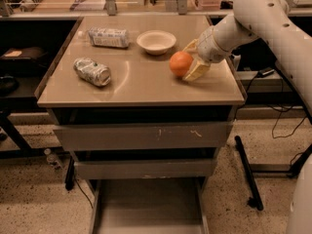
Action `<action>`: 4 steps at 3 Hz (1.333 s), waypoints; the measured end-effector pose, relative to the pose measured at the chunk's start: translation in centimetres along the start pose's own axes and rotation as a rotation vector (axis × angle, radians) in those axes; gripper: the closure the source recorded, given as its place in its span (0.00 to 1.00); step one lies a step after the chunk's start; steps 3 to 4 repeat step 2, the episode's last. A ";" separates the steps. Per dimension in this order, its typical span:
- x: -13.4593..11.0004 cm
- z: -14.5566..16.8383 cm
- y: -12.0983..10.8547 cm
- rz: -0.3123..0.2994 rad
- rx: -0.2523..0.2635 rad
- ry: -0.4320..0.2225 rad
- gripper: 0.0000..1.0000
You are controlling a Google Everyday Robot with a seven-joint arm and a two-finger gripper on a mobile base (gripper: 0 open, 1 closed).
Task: Pick orange from bottom drawer and place on counter
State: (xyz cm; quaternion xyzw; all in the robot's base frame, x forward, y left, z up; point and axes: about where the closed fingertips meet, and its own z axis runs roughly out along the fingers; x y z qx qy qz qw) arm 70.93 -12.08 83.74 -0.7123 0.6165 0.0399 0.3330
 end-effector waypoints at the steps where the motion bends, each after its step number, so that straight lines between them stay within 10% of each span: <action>1: 0.0 0.0 0.0 0.000 0.000 0.000 0.00; 4: 0.0 0.0 0.0 0.000 0.000 0.000 0.00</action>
Offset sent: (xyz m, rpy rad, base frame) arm 0.0000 0.0000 0.0000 0.0000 0.0000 0.0000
